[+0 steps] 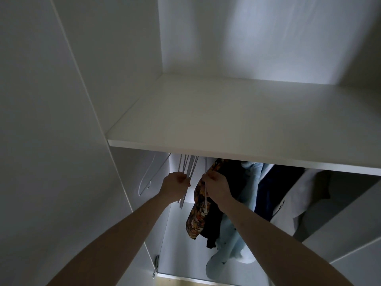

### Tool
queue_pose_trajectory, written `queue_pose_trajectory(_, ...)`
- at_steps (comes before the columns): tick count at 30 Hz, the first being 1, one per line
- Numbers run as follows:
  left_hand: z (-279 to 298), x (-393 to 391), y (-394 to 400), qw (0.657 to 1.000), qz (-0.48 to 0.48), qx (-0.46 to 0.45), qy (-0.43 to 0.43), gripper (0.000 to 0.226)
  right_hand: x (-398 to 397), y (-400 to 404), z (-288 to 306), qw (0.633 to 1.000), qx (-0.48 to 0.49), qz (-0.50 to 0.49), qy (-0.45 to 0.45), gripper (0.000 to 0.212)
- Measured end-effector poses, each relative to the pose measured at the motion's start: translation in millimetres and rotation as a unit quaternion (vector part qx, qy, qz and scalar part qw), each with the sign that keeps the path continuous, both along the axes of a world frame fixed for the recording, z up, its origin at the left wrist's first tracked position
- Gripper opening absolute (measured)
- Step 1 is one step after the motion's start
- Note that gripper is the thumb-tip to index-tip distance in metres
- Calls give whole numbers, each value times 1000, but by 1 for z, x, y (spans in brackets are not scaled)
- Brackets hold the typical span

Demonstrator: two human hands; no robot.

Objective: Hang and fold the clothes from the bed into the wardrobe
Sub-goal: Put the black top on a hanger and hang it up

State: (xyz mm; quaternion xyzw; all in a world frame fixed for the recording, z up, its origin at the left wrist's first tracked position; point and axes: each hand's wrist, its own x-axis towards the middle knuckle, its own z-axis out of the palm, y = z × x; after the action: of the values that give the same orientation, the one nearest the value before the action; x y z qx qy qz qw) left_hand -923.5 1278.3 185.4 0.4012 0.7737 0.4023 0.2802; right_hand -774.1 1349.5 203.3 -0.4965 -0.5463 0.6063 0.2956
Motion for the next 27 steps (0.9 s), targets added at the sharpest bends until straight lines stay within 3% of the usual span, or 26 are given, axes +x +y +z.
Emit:
queue_pose_trajectory(4,-2,-9,4,1000,15,-10,21,21,18,-7,-1,999,40,-14,-15,16)
queue_pose_trajectory(11,0,-5,8,999,22,-8,-24,15,24,-3,24,999,9,-24,20,23)
queue_pose_trajectory(14,0,-5,7,1000,15,-17,2,19,24,-9,28,1000,-6,-23,17,13)
queue_pose_trajectory(19,-2,-7,0,998,6,-31,52,23,42,-46,23,998,-68,-7,17,16)
queue_pose_trajectory(27,-24,-5,-25,999,5,-35,30,11,116,-117,19,998,-65,-19,-19,16)
